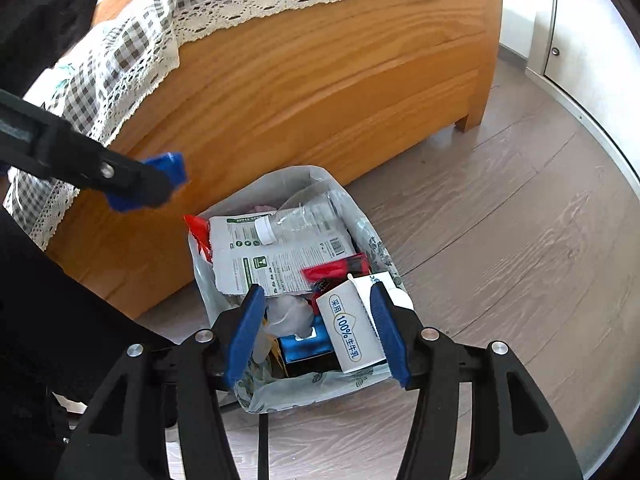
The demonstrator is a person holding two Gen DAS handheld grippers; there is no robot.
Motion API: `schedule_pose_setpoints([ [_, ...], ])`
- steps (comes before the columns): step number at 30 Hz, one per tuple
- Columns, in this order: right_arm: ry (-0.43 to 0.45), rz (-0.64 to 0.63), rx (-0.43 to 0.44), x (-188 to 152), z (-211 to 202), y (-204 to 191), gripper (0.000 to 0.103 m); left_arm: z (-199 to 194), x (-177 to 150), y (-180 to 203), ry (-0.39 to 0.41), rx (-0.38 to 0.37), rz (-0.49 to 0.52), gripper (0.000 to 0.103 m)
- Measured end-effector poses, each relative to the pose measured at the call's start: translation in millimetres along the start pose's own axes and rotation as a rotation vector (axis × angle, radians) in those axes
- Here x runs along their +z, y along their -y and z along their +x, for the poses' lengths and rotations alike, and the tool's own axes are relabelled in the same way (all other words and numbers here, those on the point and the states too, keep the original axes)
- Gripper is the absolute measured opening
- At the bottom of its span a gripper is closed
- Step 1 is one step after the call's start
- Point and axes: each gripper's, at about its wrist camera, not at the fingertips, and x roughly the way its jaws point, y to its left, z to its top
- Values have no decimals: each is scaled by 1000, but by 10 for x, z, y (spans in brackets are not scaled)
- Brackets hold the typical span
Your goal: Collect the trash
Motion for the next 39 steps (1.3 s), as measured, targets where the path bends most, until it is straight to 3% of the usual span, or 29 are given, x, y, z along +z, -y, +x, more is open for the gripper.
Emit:
schedule_pose_setpoints([
  [5,-18,17,1,-29,29,43,53,0,-1,-9,14,14,-15,71],
  [13,-26,16,-2,-27,11,53,53,-19,-29,10,12,15,-5,71],
  [18,-9,-10,-13,37,-118,-31,53,-186,-44,19,43,48,2,71],
  [22,-15,-42,-63,126,-233,-82,53,-450,-104,-27,91,15,-9,77],
  [28,-48,-83,-156,287,-368,-177,56,-873,-219,-118,190,-15,-4,77],
  [36,41,-198,-232,730,-855,-542,58,-1621,-405,-380,372,-86,-25,78],
  [39,97,-251,-252,990,-1078,-795,59,-1982,-536,-553,472,-80,-43,83],
])
